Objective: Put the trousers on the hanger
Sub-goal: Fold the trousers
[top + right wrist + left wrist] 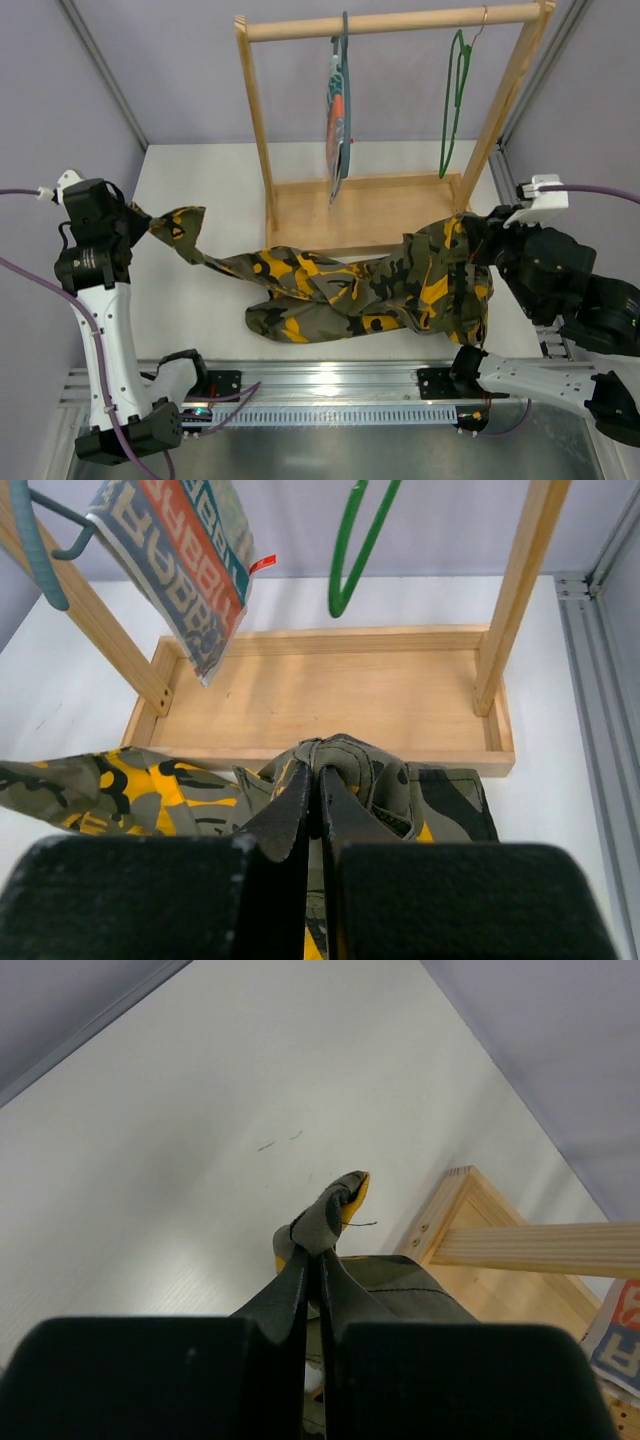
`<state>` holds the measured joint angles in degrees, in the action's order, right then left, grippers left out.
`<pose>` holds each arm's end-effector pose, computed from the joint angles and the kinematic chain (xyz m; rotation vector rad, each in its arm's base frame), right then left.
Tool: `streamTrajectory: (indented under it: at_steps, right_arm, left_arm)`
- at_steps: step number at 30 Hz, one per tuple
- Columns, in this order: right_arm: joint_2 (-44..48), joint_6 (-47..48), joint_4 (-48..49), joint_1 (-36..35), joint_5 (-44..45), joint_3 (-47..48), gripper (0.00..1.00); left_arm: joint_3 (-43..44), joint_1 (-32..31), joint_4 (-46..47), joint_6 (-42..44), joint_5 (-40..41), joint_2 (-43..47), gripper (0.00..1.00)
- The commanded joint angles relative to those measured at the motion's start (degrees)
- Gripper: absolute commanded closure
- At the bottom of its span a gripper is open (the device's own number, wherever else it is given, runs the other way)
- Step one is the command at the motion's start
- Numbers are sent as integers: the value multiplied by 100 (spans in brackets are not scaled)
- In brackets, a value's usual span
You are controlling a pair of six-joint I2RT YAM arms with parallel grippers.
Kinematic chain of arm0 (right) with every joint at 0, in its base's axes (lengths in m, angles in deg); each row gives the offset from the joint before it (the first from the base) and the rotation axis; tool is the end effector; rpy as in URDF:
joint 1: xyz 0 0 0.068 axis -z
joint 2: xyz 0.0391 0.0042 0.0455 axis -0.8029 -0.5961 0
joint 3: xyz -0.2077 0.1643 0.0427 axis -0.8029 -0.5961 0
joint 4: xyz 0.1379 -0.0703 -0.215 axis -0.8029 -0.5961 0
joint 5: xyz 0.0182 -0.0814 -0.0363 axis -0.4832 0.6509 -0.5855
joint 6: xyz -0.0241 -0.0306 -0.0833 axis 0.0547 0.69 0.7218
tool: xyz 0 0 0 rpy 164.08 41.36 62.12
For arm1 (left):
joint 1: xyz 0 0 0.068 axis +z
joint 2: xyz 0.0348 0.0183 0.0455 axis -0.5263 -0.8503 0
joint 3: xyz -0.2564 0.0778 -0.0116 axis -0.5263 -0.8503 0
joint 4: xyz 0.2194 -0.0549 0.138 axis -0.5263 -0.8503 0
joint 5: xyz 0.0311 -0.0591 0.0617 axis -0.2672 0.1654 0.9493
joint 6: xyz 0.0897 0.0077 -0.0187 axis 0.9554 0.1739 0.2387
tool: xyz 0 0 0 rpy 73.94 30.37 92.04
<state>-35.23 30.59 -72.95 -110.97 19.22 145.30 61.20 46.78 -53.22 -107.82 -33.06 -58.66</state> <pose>0.1123 0.0653 0.4615 -0.0550 1.7785 0.2069 0.2060 0.0665 0.3926 -1.0041 1.8801 -0.0861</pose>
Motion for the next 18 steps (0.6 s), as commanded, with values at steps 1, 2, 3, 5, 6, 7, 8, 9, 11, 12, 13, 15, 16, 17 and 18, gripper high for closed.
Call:
streamTrajectory:
  at_steps: [1, 2, 3, 5, 6, 7, 8, 9, 11, 12, 13, 15, 16, 17, 18]
  right_arm:
    - [111, 277, 494, 17, 484, 88, 96]
    - [68, 277, 529, 25, 581, -139, 96]
    - [24, 103, 451, 17, 721, -219, 96]
    - [-247, -380, 162, 26, 1282, -290, 96]
    - [-353, -774, -109, 60, 1441, -308, 96]
    - [-415, -891, -164, 165, 1539, -326, 96]
    - [-459, -971, -174, 244, 1479, -395, 96]
    - [-529, -1024, -104, 324, 1365, -457, 96]
    - [-565, -1050, 10, 735, 796, -667, 96]
    - [-591, -1068, 107, 929, 549, -747, 96]
    - [-592, -1033, 177, 1105, 320, -826, 96]
    - [-557, -919, 448, 1527, -383, -1037, 96]
    - [-478, -866, 537, 1589, -524, -1081, 96]
    - [-451, -840, 582, 1660, -613, -1082, 96]
    - [-425, -839, 591, 1678, -605, -1064, 96]
  left_arm:
    - [139, 35, 388, 74, 99, -59, 100]
    - [139, 35, 388, 48, 291, -103, 100]
    - [122, 53, 379, 21, 389, -147, 100]
    - [113, 105, 379, -14, 495, -339, 100]
    - [104, 193, 388, -23, 452, -402, 100]
    - [95, 246, 397, -58, 416, -437, 100]
    - [86, 281, 449, -75, 390, -472, 100]
    - [51, 334, 484, -84, 364, -464, 100]
    - [-28, 334, 563, -58, 372, -429, 100]
    - [-54, 343, 633, -41, 398, -385, 100]
    - [-63, 360, 643, -32, 538, -385, 100]
    - [-63, 430, 643, -14, 653, -419, 100]
    - [-55, 474, 617, 3, 671, -455, 100]
    - [-28, 536, 599, 21, 627, -490, 100]
    - [-11, 658, 573, 30, 566, -586, 100]
